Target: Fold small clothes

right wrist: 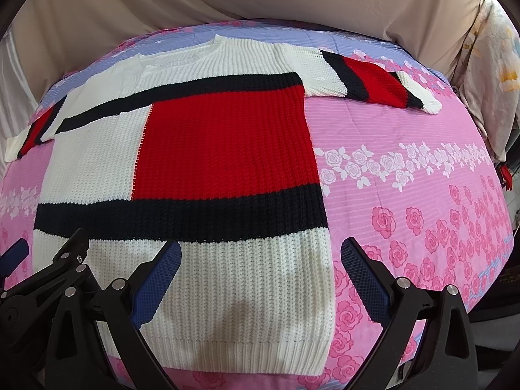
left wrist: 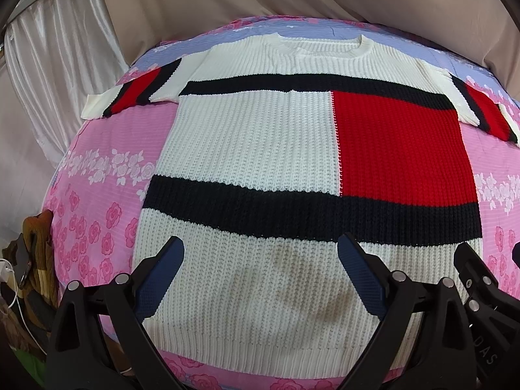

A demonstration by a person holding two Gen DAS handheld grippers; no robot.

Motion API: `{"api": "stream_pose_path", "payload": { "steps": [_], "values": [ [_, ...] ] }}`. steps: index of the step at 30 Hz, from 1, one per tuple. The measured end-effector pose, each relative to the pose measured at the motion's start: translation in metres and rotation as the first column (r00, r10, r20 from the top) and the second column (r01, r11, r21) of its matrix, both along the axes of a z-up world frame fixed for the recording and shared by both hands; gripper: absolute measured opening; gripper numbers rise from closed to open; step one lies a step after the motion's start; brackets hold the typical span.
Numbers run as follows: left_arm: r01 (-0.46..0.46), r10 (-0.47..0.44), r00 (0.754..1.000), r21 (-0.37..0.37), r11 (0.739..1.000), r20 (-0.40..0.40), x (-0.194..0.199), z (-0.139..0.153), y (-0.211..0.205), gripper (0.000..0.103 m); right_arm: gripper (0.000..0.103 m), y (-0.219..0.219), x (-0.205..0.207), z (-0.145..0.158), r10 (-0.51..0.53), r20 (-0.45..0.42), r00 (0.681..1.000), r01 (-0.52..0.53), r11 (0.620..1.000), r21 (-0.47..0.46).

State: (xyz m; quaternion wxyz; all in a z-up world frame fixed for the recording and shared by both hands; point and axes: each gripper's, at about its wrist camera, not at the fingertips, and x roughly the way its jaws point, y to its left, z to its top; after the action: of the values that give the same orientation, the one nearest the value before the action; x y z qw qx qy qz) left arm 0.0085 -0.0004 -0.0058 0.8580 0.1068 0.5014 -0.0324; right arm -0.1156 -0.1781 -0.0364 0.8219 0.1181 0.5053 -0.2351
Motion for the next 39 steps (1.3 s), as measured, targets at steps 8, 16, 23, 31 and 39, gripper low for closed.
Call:
{"api": "stream_pose_path", "payload": {
  "steps": [8,16,23,31,39],
  "values": [
    [-0.001,0.001,1.000,-0.003,1.000,-0.007,0.001,-0.002,-0.001,0.093,0.097,-0.001,0.000,-0.001,0.000,-0.003,1.000,0.000,1.000,0.000],
    [0.045,-0.046,0.999,-0.034,0.998,-0.028,0.007,-0.008,-0.011,0.094,0.097,-0.007,0.000,-0.006,-0.028,-0.034,0.999,0.028,1.000,-0.007],
    [-0.046,0.021,0.993,-0.216,0.975,-0.119,0.035,-0.007,-0.055,0.097,0.097,-0.124,-0.006,-0.006,-0.093,0.074,0.993,0.080,0.983,0.168],
    [-0.073,0.053,0.993,-0.212,0.975,-0.102,0.055,-0.003,-0.123,0.097,0.078,-0.391,0.007,-0.025,-0.414,0.137,0.900,0.364,0.886,0.288],
    [-0.095,0.076,0.991,-0.180,0.979,-0.110,0.073,-0.010,-0.121,0.097,0.016,-0.474,0.039,-0.067,-0.496,0.156,0.854,0.429,0.842,0.327]
  ]
}}
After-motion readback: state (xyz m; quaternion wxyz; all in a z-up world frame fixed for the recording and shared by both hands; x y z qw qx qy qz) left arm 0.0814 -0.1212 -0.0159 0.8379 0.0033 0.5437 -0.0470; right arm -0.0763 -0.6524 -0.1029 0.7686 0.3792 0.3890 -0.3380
